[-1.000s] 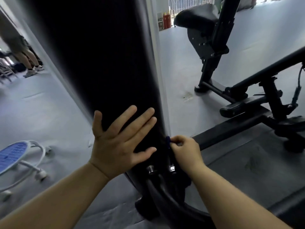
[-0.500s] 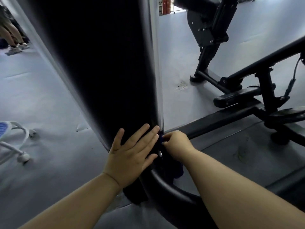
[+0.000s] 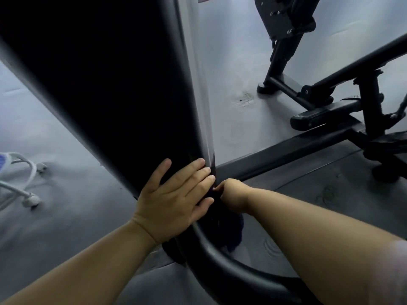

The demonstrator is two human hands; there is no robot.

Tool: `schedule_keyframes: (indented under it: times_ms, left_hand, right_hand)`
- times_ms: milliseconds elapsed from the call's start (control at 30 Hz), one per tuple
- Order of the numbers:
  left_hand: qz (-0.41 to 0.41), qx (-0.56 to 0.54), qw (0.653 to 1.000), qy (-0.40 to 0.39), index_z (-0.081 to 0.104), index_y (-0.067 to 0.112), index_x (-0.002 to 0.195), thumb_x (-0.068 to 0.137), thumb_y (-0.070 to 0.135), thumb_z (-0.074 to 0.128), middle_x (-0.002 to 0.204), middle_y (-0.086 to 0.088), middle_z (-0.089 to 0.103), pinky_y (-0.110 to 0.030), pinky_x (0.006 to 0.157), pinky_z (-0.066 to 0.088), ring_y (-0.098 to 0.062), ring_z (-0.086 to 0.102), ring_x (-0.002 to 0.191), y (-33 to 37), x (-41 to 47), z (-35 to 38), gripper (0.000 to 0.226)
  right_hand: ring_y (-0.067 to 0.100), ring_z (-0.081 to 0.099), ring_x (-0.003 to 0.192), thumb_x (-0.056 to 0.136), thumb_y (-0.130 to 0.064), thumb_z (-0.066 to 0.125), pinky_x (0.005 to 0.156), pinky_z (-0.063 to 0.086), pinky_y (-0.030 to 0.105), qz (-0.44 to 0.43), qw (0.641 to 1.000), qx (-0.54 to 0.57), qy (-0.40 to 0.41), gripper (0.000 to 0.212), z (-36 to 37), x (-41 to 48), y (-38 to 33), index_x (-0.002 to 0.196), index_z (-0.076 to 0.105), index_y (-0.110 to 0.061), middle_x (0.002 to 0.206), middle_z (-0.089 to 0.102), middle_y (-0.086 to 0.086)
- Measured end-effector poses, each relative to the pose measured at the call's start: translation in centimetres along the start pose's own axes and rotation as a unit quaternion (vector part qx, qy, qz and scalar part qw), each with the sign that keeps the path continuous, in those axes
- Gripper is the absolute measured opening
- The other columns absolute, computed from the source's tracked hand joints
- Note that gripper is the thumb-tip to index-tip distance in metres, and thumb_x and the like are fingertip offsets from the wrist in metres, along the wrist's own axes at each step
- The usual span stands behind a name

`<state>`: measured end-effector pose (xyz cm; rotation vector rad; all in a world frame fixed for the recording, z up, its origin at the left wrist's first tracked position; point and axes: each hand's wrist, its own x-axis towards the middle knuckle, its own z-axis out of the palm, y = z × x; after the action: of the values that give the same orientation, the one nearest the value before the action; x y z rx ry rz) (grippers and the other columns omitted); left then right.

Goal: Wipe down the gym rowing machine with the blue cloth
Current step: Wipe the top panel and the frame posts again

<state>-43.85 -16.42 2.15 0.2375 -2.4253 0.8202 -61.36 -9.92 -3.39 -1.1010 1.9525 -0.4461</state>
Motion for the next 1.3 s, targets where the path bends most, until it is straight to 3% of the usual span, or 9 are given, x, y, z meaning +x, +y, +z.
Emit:
schedule_keyframes:
  times_ms: [167,267,400,600,733,933,1100,1233,1300]
  left_hand:
    - [-0.011,0.005,1.0,0.005,0.075,0.024,0.108,0.093,0.046,0.057,0.125,0.011,0.067,-0.038,0.122,-0.001,-0.008,0.046,0.13,0.2,-0.1,-0.2,0.032]
    - [-0.018,0.01,1.0,0.003,0.075,0.024,0.103,0.093,0.044,0.057,0.124,0.011,0.067,-0.038,0.122,0.0,-0.008,0.046,0.13,0.1,-0.1,-0.3,0.029]
    - [-0.017,0.007,1.0,0.003,0.074,0.024,0.103,0.092,0.044,0.058,0.122,0.011,0.068,-0.038,0.121,0.0,-0.009,0.046,0.13,0.2,-0.2,-0.3,0.028]
    - [-0.02,0.011,1.0,-0.02,0.074,0.024,0.096,0.091,0.045,0.059,0.121,0.012,0.069,-0.038,0.12,0.0,-0.008,0.047,0.129,0.3,-0.1,-0.6,0.027]
    - [-0.019,-0.007,1.0,-0.014,0.075,0.024,0.096,0.09,0.047,0.059,0.118,0.011,0.07,-0.038,0.12,0.001,-0.009,0.047,0.128,0.3,0.0,-0.7,0.029]
    - [-0.011,-0.041,0.999,-0.005,0.074,0.022,0.097,0.091,0.046,0.058,0.117,0.009,0.07,-0.039,0.12,0.0,-0.011,0.046,0.129,0.3,-0.1,-0.5,0.03]
    - [-0.027,-0.082,0.993,-0.075,0.072,0.021,0.104,0.092,0.048,0.052,0.122,0.007,0.068,-0.038,0.121,-0.002,-0.01,0.043,0.132,0.4,-0.2,-1.5,0.036]
    - [-0.196,-0.266,0.913,-0.239,0.047,0.019,0.14,0.08,0.07,0.039,0.141,0.005,0.053,-0.038,0.119,0.004,-0.01,0.034,0.135,2.2,2.4,-7.4,0.079]
    - [-0.349,-0.395,0.783,-0.331,0.022,0.028,0.151,0.071,0.08,0.039,0.15,0.012,0.039,-0.037,0.118,0.017,-0.006,0.032,0.136,2.8,4.7,-11.8,0.097]
  right_hand:
    - [0.02,0.065,0.106,0.094,-0.001,0.051,0.093,0.05,0.027,-0.014,0.999,0.029,0.021,0.033,-1.4,-0.1,0.1,0.117,0.072,-0.012,0.115,0.071,0.007]
    - [0.02,0.069,0.093,0.089,0.004,0.046,0.087,0.055,0.028,-0.015,0.991,0.113,0.069,0.04,-2.2,0.0,-0.1,0.104,0.078,-0.016,0.102,0.075,0.007]
    - [0.013,0.065,0.082,0.092,0.001,0.051,0.07,0.049,0.021,0.0,0.993,0.117,0.006,0.034,-1.7,0.4,0.2,0.11,0.075,-0.016,0.093,0.071,0.001]
    - [0.021,0.068,0.095,0.087,-0.003,0.065,0.091,0.054,0.033,0.034,0.986,0.159,0.049,0.018,-0.7,0.9,0.3,0.09,0.076,-0.017,0.099,0.073,0.007]
    - [0.025,0.062,0.084,0.087,-0.003,0.061,0.079,0.053,0.035,0.054,0.955,0.264,0.122,0.015,-2.3,1.6,-0.4,0.079,0.063,-0.015,0.09,0.066,0.011]
    - [0.028,0.053,0.076,0.078,0.001,0.073,0.068,0.044,0.041,0.057,0.928,0.359,0.081,0.019,-4.8,1.2,-1.3,0.081,0.057,-0.008,0.083,0.057,0.017]
    - [0.017,0.056,0.062,0.086,0.001,0.068,0.048,0.046,0.023,0.033,0.864,0.492,0.104,0.018,-5.9,-3.8,-3.3,0.088,0.056,-0.012,0.077,0.058,0.008]
    - [0.019,0.064,0.071,0.088,0.004,0.063,0.059,0.057,0.025,0.035,0.74,0.664,0.098,0.027,-6.3,-11.8,-6.1,0.111,0.055,-0.008,0.093,0.063,0.013]
    - [0.02,0.068,0.075,0.086,0.007,0.062,0.064,0.059,0.026,0.036,0.685,0.722,0.088,0.035,-7.3,-16.5,-7.8,0.116,0.056,-0.009,0.101,0.065,0.014]
